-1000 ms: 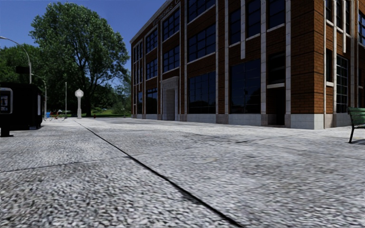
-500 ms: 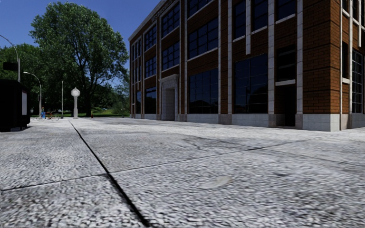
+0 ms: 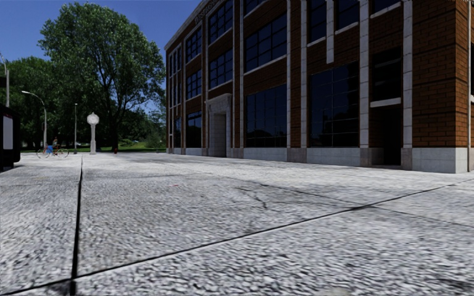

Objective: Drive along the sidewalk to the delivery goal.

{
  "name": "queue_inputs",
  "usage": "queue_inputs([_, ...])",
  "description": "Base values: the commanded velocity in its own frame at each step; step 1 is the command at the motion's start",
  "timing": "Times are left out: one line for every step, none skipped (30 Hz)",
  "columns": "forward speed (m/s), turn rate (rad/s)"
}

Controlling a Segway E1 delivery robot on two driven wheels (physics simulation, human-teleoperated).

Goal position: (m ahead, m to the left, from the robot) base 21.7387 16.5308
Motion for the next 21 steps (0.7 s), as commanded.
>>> queue_inputs([2.00,0.20])
queue_inputs([2.00,0.30])
queue_inputs([2.00,0.38])
queue_inputs([2.00,0.38])
queue_inputs([2.00,0.43])
queue_inputs([2.00,0.49])
queue_inputs([2.00,0.53])
queue_inputs([2.00,0.53])
queue_inputs([2.00,0.54])
queue_inputs([2.00,0.54])
queue_inputs([2.00,0.54])
queue_inputs([2.00,0.54])
queue_inputs([2.00,0.54])
queue_inputs([2.00,0.54])
queue_inputs([2.00,0.54])
queue_inputs([2.00,0.54])
queue_inputs([2.00,0.54])
queue_inputs([2.00,0.54])
queue_inputs([2.00,0.54])
queue_inputs([2.00,0.54])
queue_inputs([2.00,0.54])
